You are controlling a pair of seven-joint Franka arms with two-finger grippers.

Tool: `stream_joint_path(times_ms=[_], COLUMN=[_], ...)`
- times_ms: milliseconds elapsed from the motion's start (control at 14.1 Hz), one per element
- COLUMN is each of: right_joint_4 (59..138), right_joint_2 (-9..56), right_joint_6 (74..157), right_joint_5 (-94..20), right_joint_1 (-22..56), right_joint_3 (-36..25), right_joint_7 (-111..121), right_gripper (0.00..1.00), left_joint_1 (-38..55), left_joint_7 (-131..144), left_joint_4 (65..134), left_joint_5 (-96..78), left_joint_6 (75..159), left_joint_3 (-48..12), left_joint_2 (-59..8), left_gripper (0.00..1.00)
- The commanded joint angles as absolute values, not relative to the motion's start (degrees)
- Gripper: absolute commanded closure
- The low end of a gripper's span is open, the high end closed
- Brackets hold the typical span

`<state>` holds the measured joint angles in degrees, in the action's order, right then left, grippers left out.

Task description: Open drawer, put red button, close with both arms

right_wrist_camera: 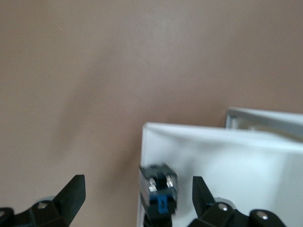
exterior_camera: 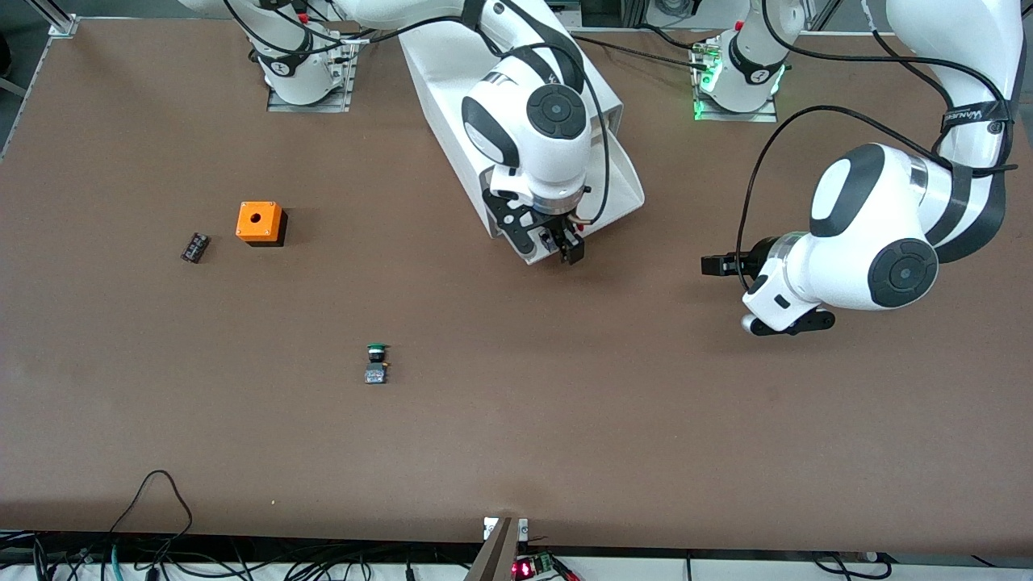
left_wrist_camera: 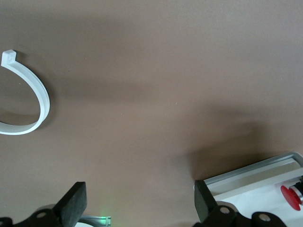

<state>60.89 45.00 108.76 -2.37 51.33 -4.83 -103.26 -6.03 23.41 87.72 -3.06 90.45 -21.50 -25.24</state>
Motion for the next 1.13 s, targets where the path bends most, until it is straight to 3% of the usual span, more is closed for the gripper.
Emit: stream_joint_path(times_ms=[0, 495, 849, 1061], right_joint_4=[59.1, 59.2, 59.7, 64.7], right_joint_2=[43.7, 38.9, 37.1, 33.3], right_joint_6=[107.8, 104.5, 97.4, 97.5], right_joint_5=[-2.5, -9.4, -10.2, -9.0], right_joint_1=[47.7, 32.5, 23.1, 20.2], right_joint_3=[-5.3, -4.8, -5.2, -7.6], right_joint_7=[-95.3, -55.1, -35.2, -23.7], right_gripper=[0.00, 0.00, 0.00, 0.00], left_joint_1=[-5.9, -6.0, 0.8, 3.0], left_joint_7=[27.7, 46.0, 55.6, 60.3], left_joint_4=[92.7, 105.4, 106.3, 107.3], left_joint_5=[-1.7, -1.9, -1.0, 5.8], left_joint_6=[96.3, 116.0, 122.7, 124.4], left_joint_3=[-22.2, -31.3, -32.2, -32.3], left_joint_2=[-23.5, -22.0, -23.2, -24.2], left_gripper=[0.00, 0.00, 0.00, 0.00])
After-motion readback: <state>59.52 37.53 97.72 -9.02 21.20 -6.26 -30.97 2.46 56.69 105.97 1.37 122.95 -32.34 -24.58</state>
